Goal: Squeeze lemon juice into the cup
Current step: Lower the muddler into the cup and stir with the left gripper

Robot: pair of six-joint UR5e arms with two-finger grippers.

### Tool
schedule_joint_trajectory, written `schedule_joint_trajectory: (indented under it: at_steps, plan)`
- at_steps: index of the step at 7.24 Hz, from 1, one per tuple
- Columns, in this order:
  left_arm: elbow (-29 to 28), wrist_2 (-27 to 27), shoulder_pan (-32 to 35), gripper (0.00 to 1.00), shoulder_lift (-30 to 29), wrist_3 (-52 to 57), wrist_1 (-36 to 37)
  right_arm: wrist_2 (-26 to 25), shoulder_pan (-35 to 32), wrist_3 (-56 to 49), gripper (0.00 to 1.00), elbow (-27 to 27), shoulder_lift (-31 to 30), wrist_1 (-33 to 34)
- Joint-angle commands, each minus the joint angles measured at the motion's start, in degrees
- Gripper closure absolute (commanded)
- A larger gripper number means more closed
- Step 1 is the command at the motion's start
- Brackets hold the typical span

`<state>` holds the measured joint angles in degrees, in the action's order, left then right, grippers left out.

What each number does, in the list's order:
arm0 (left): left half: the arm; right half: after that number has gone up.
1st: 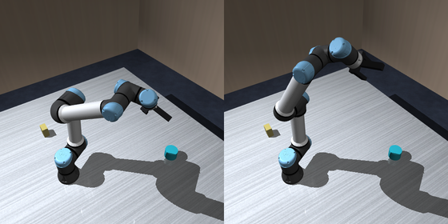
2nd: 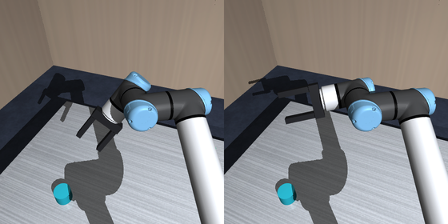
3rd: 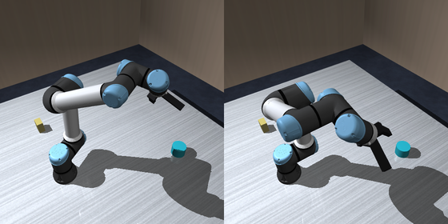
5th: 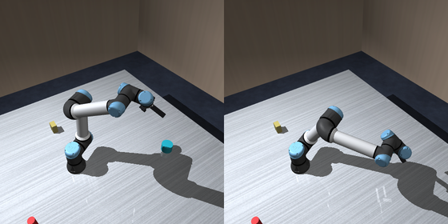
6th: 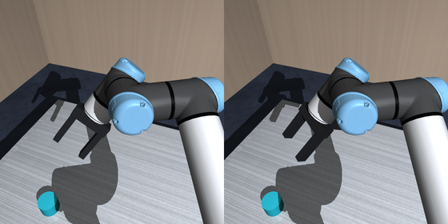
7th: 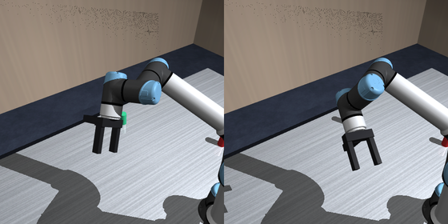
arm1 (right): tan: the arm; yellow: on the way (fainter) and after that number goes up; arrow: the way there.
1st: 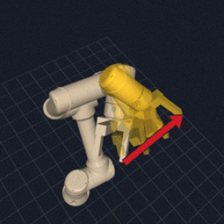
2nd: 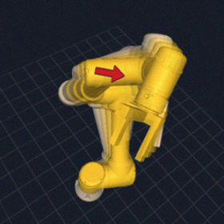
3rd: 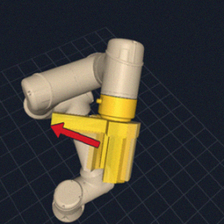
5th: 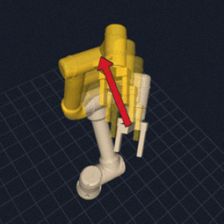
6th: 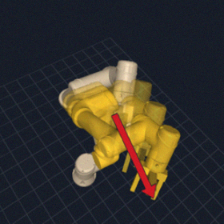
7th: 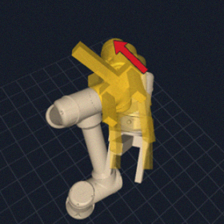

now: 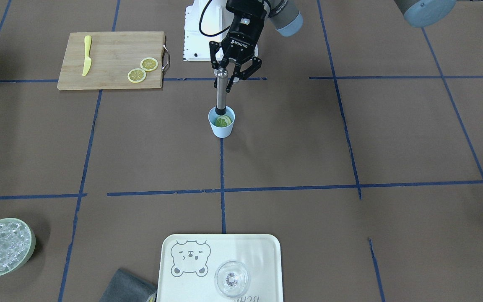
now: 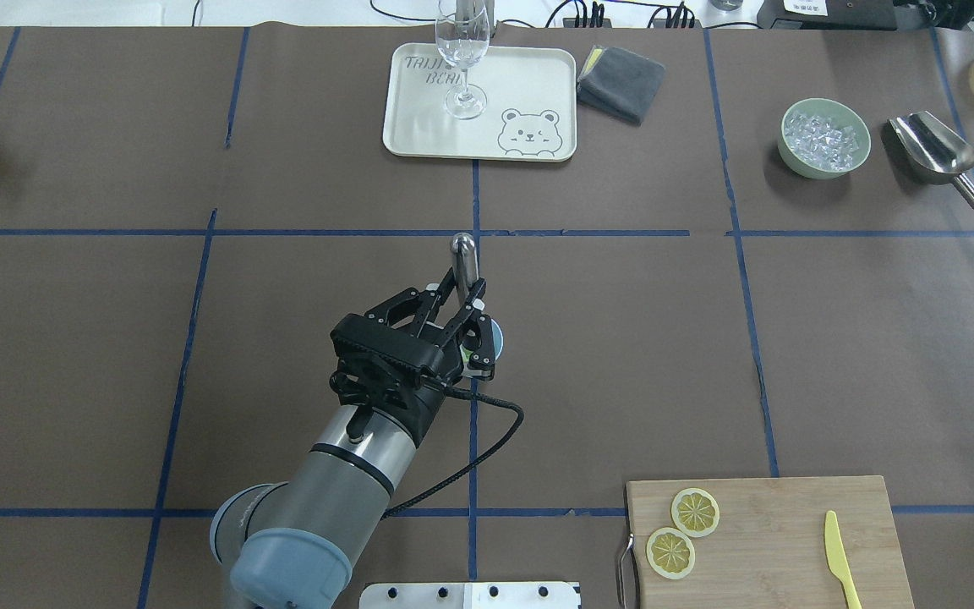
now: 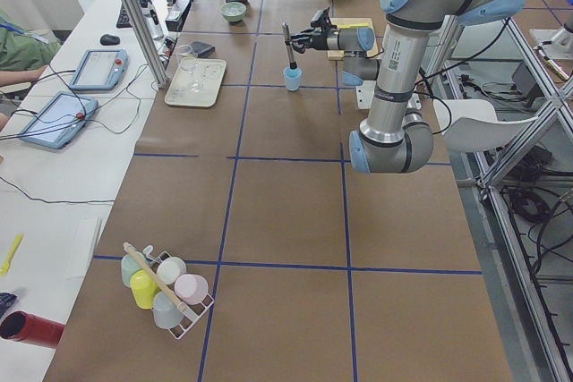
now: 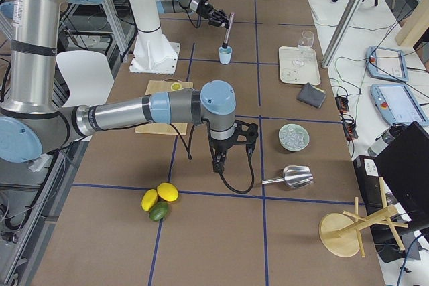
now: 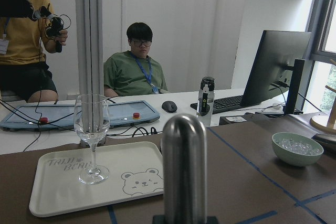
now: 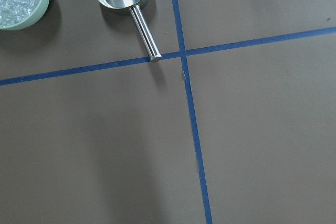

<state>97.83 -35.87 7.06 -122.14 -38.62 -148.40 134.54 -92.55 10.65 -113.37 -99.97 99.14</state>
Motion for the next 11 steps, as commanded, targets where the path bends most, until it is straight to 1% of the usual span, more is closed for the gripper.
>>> schedule_joint_trajectory:
  at_steps: [1, 7, 11]
  plan:
    - [-2.1, 0.0, 0.0, 1.00, -0.2, 0.0, -2.2, -0.1, 0.0, 0.0, 0.00, 0.1, 0.1, 0.0]
    - [-7.4, -0.2, 0.0, 1.00, -0.5, -0.2, -4.4, -0.2, 0.0, -0.1, 0.00, 0.4, 0.1, 0.0]
    - [-7.9, -0.5, -0.6, 1.00, -0.6, -0.2, -4.4, -0.2, 0.0, 0.1, 0.00, 0.4, 0.2, 0.0]
